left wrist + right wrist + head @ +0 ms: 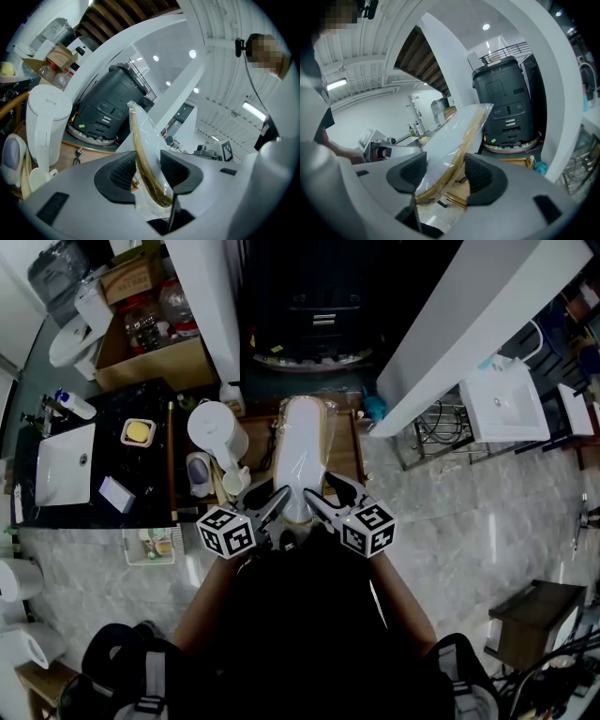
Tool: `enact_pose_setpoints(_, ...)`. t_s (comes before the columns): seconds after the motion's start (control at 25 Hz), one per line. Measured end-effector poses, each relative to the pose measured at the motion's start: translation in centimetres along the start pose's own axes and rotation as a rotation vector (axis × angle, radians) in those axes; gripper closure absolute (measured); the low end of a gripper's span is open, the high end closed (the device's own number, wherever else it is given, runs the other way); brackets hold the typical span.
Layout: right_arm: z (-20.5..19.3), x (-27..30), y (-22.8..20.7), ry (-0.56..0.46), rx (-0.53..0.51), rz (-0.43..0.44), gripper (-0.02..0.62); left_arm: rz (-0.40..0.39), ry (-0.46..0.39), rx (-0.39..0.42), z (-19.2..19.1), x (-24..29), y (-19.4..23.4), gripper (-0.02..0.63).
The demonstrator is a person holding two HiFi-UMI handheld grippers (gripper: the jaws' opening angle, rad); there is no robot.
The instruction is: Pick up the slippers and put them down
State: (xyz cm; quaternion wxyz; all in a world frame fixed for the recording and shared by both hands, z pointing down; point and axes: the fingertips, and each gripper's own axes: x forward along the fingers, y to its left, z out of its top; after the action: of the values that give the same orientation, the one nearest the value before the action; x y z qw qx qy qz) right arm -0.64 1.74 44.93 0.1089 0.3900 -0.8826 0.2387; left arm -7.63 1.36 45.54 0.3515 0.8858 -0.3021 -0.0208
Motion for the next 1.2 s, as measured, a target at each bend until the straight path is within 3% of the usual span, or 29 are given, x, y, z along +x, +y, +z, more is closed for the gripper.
enact_pose_setpoints(0.52,-0.7,0.0,-0.8,0.032,0.04,-0.004,0.339,0.01,0.047,-0.019,-0.6,0.7,0.2,0.448)
enact_pose_setpoints(1.2,-3.1,1.6,-5.3,0.134,0.081,0.041,0.339,0.081,0.103,-0.1,-3.2,4.4,2.8,0.448)
